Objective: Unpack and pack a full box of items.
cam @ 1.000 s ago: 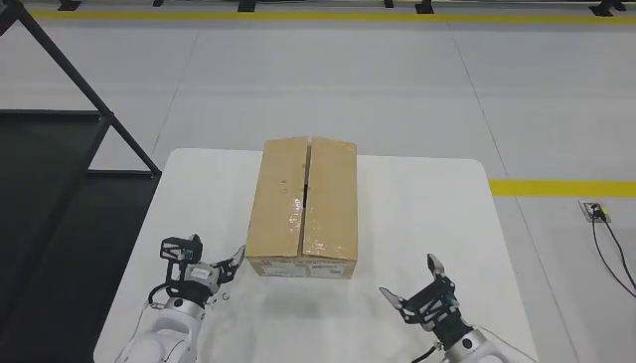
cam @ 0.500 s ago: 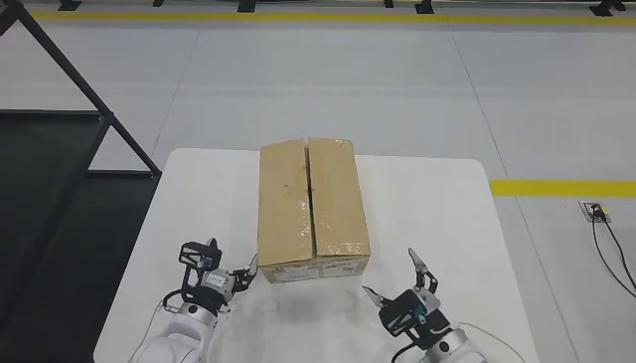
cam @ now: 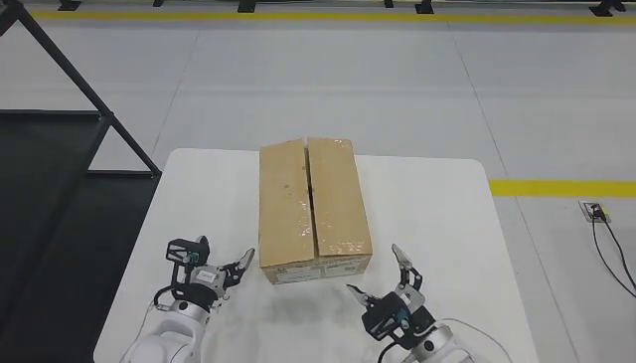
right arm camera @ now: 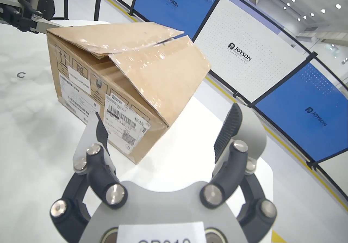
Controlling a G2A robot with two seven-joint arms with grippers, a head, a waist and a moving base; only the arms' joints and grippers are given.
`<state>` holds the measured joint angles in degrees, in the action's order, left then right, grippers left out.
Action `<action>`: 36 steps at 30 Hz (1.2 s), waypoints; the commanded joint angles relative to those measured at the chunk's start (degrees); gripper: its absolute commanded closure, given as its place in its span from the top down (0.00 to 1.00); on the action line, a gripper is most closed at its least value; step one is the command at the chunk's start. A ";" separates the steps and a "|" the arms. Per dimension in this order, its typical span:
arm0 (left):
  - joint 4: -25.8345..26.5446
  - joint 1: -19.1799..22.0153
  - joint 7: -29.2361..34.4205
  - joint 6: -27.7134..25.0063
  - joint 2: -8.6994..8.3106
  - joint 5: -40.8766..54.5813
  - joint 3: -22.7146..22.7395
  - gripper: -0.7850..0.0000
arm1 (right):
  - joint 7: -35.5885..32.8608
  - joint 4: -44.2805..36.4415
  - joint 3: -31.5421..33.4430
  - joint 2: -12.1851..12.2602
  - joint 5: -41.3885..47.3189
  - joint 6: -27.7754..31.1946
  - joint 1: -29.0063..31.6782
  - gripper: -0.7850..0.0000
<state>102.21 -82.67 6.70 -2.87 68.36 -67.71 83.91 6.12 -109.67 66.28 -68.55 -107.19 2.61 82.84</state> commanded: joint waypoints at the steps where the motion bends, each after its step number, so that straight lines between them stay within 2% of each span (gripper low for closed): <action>1: -0.28 -0.09 -0.01 0.19 0.01 1.42 0.93 1.00 | 0.14 0.66 -1.51 -0.31 -1.41 -1.17 -1.33 1.00; 15: -1.06 -1.57 -1.16 -0.47 0.13 7.93 4.71 1.00 | -3.98 7.74 -7.97 -2.67 -8.33 -7.93 -9.76 1.00; 16: -1.05 -1.72 -1.22 -0.57 0.14 8.45 4.98 1.00 | -4.16 8.19 -8.25 -2.81 -8.77 -8.38 -10.07 0.98; 17: -1.02 -1.82 -1.19 -0.72 0.13 8.64 5.22 1.00 | -4.26 8.59 -8.49 -2.96 -9.13 -8.94 -10.36 0.92; 18: -0.99 -1.91 -1.23 -0.71 0.12 8.64 5.43 1.00 | -4.34 9.04 -8.71 -3.09 -9.34 -9.38 -10.60 0.84; 19: -0.95 -2.02 -1.31 -0.77 0.12 8.61 5.51 1.00 | -4.34 9.34 -8.84 -3.23 -9.40 -9.86 -10.83 0.71; 21: -0.91 -2.32 -1.53 -0.82 0.16 8.54 5.42 1.00 | -4.12 9.94 -9.04 -3.51 -8.84 -10.88 -11.12 0.56; 23: -0.92 -2.55 -1.79 -0.79 0.21 8.31 5.16 1.00 | -4.17 10.46 -9.13 -3.73 -8.69 -11.40 -11.40 0.49; 27: -1.06 -2.63 -1.97 -0.70 0.30 8.23 4.91 1.00 | -3.84 10.93 -9.34 -4.11 -8.39 -12.05 -11.60 0.45; 36: -1.17 -2.49 -1.80 -1.13 0.37 8.20 5.09 1.00 | -3.92 11.39 -9.56 -4.70 -9.38 -11.79 -11.67 0.49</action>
<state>101.06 -85.20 4.87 -3.92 68.73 -59.57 88.94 2.32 -98.41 56.76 -73.18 -116.54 -9.25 71.30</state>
